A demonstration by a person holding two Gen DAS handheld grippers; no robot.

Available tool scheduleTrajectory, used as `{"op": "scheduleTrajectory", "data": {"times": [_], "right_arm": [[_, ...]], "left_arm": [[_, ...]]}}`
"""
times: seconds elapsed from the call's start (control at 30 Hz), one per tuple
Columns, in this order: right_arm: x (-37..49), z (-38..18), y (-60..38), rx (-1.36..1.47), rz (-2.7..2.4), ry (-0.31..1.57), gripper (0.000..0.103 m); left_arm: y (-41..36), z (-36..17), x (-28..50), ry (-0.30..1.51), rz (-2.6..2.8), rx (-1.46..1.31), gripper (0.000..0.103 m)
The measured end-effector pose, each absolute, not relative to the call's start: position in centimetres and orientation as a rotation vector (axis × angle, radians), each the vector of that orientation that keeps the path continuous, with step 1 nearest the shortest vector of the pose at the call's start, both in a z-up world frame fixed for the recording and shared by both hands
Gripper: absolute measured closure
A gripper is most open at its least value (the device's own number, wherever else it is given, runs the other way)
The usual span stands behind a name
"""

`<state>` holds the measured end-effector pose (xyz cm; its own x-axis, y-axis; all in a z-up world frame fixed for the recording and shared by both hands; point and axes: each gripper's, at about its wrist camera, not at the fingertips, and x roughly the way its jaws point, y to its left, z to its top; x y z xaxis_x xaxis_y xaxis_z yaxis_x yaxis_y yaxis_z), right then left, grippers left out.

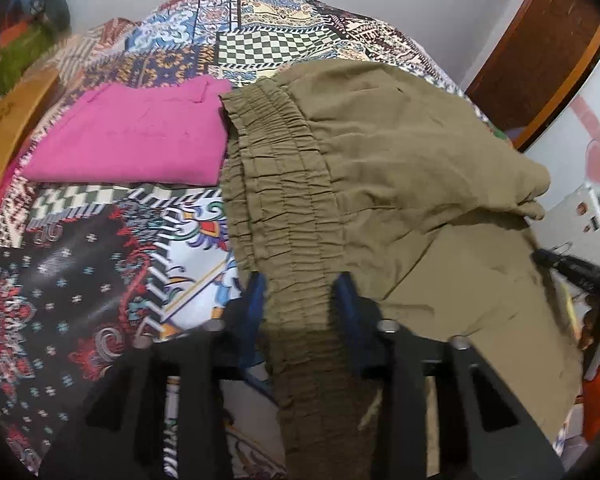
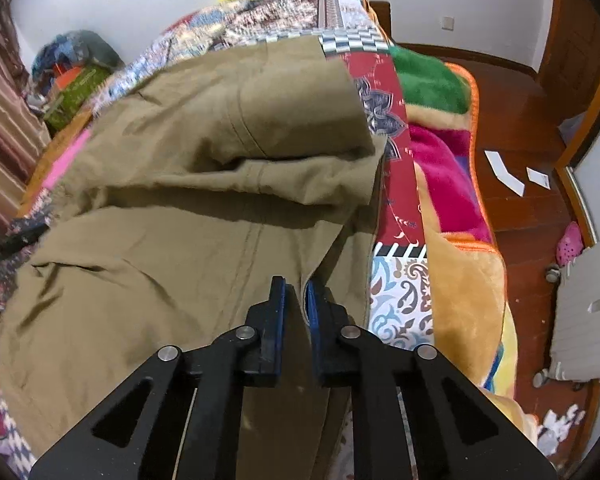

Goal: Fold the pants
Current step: 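Move left tool to the elastic waistband while right tool reaches the pant leg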

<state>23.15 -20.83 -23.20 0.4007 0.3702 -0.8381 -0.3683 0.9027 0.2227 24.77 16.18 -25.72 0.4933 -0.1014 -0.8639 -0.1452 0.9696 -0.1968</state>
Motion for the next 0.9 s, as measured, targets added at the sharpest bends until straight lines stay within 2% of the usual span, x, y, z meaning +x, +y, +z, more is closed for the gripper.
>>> {"op": "scheduleTrajectory", "data": {"times": [0.07, 0.23, 0.27, 0.5, 0.6, 0.67, 0.77, 0.83, 0.9], "right_arm": [[23.1, -22.7, -21.0, 0.024, 0.476, 1.051, 0.096], [22.3, -21.6, -21.6, 0.052, 0.492, 1.030, 0.098], [22.0, -21.5, -21.7, 0.048, 0.494, 1.026, 0.098], [20.9, -21.3, -22.5, 0.018, 0.463, 1.039, 0.098], [21.2, -20.5, -22.8, 0.038, 0.461, 1.035, 0.098], [21.8, -19.8, -22.7, 0.038, 0.456, 1.013, 0.094], [22.7, -19.0, -22.3, 0.025, 0.440, 0.975, 0.078], [23.5, -18.6, -21.9, 0.026, 0.438, 0.948, 0.066], [24.6, -18.2, -21.4, 0.009, 0.427, 0.919, 0.060]], "left_arm": [[16.1, -25.5, 24.3, 1.064, 0.032, -0.244, 0.086], [16.0, -25.1, 22.9, 1.082, 0.019, -0.234, 0.096], [16.0, -25.1, 22.5, 1.088, -0.002, -0.249, 0.103], [15.4, -24.3, 21.2, 1.085, 0.020, -0.237, 0.103], [15.6, -23.4, 21.3, 1.069, 0.050, -0.210, 0.099], [15.6, -22.7, 21.6, 1.048, 0.060, -0.193, 0.092], [16.2, -21.4, 22.4, 1.008, 0.073, -0.185, 0.076], [16.5, -20.9, 23.3, 0.988, 0.088, -0.175, 0.070], [16.9, -20.6, 24.6, 0.970, 0.102, -0.168, 0.067]]}}
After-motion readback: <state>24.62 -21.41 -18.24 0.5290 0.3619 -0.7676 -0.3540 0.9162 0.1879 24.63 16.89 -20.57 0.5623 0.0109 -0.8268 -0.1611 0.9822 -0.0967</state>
